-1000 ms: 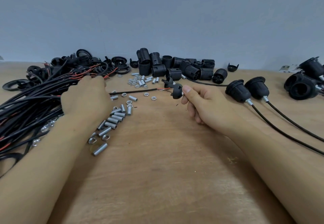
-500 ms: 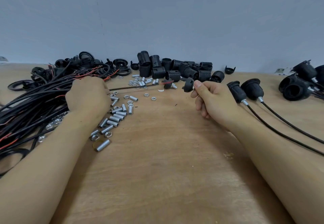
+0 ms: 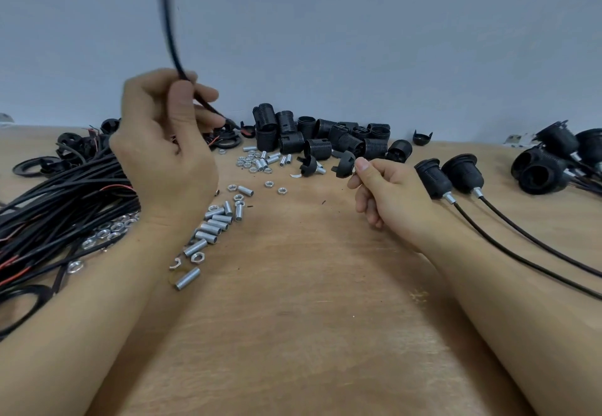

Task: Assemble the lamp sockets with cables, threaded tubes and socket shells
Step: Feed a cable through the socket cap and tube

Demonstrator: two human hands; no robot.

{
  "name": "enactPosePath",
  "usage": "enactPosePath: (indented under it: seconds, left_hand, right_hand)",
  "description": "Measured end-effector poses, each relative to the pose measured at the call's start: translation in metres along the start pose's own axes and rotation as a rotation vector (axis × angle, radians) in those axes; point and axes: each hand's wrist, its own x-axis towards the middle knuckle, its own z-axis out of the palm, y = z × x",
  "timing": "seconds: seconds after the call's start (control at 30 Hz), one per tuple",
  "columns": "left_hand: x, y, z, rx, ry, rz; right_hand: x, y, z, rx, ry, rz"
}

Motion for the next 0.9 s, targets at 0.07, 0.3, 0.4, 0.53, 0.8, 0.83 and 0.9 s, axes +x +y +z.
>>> enactPosePath:
  seconds: [0.07,0.3,0.4,0.53,0.8,0.83,0.9]
  left_hand:
    - [-0.003,0.007,0.006,-0.217,0.035,-0.248]
    - [-0.027,0.012,0.021,-0.663,-0.105,-0.841]
    - [-0.028,0.012,0.022,-0.666,-0.146,-0.846]
    - [-0.028,0.013,0.021,-0.628,-0.176,-0.843]
    - [-0.024,0.012,0.016,-0.641,-0.17,-0.822]
    - [-0.024,0.012,0.016,-0.621,-0.168,-0.811]
    - [-0.024,0.01,0.016,-0.553,-0.182,-0.752]
  right_hand:
    - [-0.001,0.0,0.001,0.008,-0.01,-0.006]
    - [-0.004,-0.001,-0.004,0.227,-0.18,0.004]
    - [-0.004,-0.002,-0.006,0.309,-0.237,0.019]
    - [-0.005,-0.004,-0.007,0.385,-0.321,0.036]
    - [-0.005,-0.004,-0.008,0.41,-0.389,-0.006]
    - [-0.005,-0.004,-0.007,0.409,-0.392,-0.006]
    - [-0.005,-0.003,-0.007,0.414,-0.402,-0.004]
